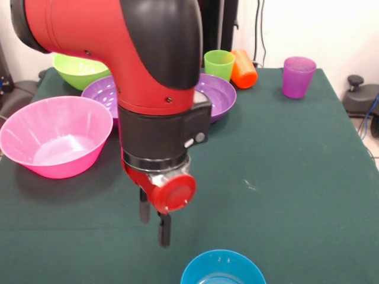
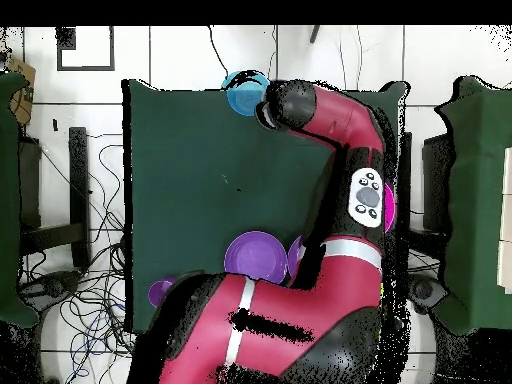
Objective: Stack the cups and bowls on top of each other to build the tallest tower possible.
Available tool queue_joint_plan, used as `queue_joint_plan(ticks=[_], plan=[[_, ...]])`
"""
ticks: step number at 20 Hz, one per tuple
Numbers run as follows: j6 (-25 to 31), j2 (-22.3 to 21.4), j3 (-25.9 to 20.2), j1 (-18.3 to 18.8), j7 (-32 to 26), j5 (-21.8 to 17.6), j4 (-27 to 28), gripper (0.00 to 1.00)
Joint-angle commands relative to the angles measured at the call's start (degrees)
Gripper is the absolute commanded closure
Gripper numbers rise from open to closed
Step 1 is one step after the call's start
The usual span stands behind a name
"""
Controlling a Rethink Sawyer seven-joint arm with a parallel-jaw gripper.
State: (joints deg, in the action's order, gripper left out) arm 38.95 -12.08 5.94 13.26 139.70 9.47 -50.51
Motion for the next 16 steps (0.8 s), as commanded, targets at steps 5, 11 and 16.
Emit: queue_joint_plan(ticks=[5, 11, 16], plan=[[8.4, 2.9, 1.3, -3.9, 17.2, 6.0, 8.6, 0.0], [11.6, 2.2, 2.3, -5.7, 18.2, 8.4, 9.9, 0.0], [14.1, 0.6, 2.3, -5.7, 11.8, 7.8, 7.6, 0.0]])
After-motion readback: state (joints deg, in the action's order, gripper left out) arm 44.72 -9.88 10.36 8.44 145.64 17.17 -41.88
